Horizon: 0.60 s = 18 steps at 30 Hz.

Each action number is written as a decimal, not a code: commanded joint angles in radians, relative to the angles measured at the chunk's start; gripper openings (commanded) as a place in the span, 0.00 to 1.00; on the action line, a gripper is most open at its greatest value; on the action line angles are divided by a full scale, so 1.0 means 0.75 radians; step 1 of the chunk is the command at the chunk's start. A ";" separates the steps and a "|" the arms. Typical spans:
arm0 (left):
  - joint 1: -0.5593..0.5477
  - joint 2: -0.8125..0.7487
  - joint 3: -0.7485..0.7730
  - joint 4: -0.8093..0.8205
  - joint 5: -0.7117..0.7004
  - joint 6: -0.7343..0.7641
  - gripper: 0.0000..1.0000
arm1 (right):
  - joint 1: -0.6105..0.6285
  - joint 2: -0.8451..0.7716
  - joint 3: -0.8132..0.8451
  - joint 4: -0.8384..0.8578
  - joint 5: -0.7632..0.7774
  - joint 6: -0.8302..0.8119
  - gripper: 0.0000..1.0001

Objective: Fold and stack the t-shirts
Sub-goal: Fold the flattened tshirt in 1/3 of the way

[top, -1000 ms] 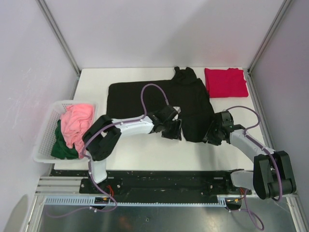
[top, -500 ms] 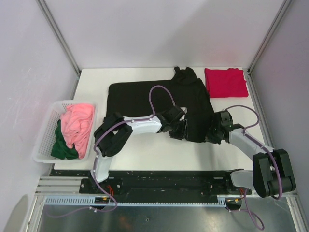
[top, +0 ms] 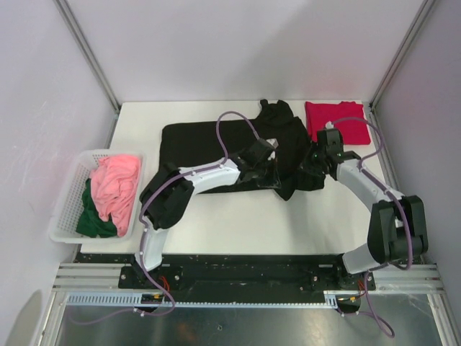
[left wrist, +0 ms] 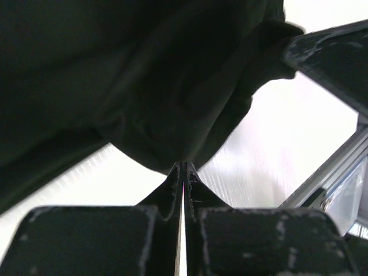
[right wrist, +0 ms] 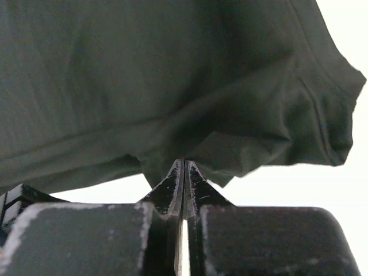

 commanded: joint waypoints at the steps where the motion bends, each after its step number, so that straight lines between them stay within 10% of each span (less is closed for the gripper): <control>1: 0.092 0.029 0.124 0.031 0.044 0.000 0.00 | -0.012 0.146 0.158 0.099 -0.024 -0.044 0.00; 11: 0.233 0.192 0.326 0.031 0.136 0.006 0.02 | -0.055 0.462 0.412 0.229 -0.103 -0.032 0.00; 18: 0.240 0.124 0.278 0.031 0.170 0.084 0.33 | -0.091 0.603 0.544 0.260 -0.124 -0.020 0.00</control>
